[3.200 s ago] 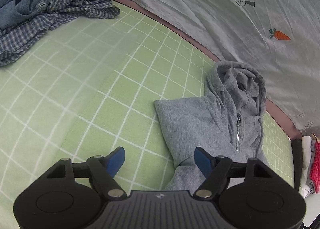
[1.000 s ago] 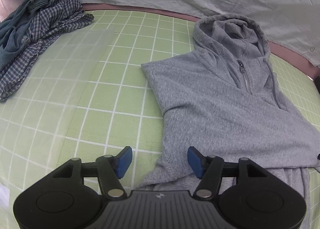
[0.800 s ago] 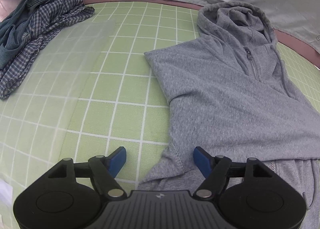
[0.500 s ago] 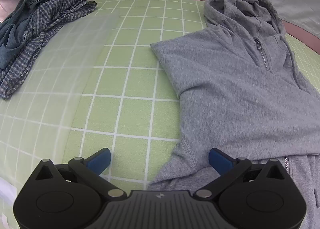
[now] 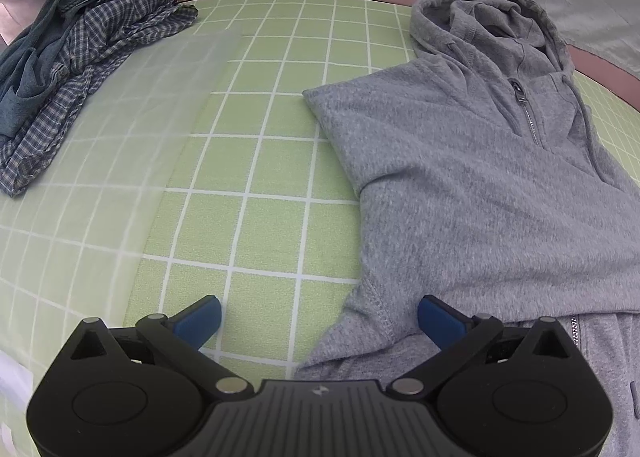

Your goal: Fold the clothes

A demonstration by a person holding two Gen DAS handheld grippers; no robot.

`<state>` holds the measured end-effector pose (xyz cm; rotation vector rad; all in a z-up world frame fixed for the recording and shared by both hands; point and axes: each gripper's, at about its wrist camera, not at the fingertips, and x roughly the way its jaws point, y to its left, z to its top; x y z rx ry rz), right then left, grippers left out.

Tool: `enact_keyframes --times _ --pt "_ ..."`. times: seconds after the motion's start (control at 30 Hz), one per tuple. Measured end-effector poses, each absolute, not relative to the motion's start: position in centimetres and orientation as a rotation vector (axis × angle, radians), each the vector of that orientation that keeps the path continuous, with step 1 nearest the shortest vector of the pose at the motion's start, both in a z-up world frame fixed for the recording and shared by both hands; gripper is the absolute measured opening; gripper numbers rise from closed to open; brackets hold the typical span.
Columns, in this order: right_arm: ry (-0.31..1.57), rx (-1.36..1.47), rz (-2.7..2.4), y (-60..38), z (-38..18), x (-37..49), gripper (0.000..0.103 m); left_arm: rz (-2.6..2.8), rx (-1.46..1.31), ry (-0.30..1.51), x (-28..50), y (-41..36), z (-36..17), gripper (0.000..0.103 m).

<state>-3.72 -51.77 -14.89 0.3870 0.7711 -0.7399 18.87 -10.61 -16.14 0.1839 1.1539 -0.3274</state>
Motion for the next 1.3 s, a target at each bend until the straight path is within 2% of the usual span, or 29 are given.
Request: enact_keyframes --times 0.37,0.53,0.6,0.7,0.77,0.8,0.87,0.9,1.3 --pt "0.667 0.407 -0.517 -45.2 -10.8 -0.2 0.008 -0.327 0.183 1.146 18.8 -10.5 -16.2 0.103" --pt "0.755 0.359 -0.297 -38.1 -12.2 3.5 0.008 -0.322 0.171 1.172 18.9 -10.3 -16.0 0.103" --pt "0.825 0.306 -0.247 -35.4 -13.3 4.5 0.014 -0.301 0.143 1.167 18.5 -9.9 -15.3 0.103" --pt "0.853 0.251 -0.23 -33.6 -13.5 4.1 0.036 -0.296 0.135 1.118 17.2 -9.4 -13.9 0.103" --pt "0.815 0.254 -0.237 -33.6 -12.5 3.0 0.059 -0.293 0.13 1.094 16.3 -9.4 -12.9 0.103" --pt "0.793 0.254 -0.246 -33.6 -12.0 2.4 0.066 -0.293 0.125 1.087 15.8 -9.5 -12.5 0.103" --pt "0.744 0.252 -0.273 -34.0 -11.2 0.9 0.098 -0.298 0.114 1.066 14.6 -9.6 -11.9 0.103" --pt "0.725 0.252 -0.29 -34.2 -10.9 0.0 0.102 -0.301 0.112 1.056 14.0 -9.7 -11.6 0.103" --pt "0.731 0.281 -0.55 -42.3 -12.3 -9.8 0.103 -0.316 0.121 1.008 7.3 -14.7 -10.3 0.103"
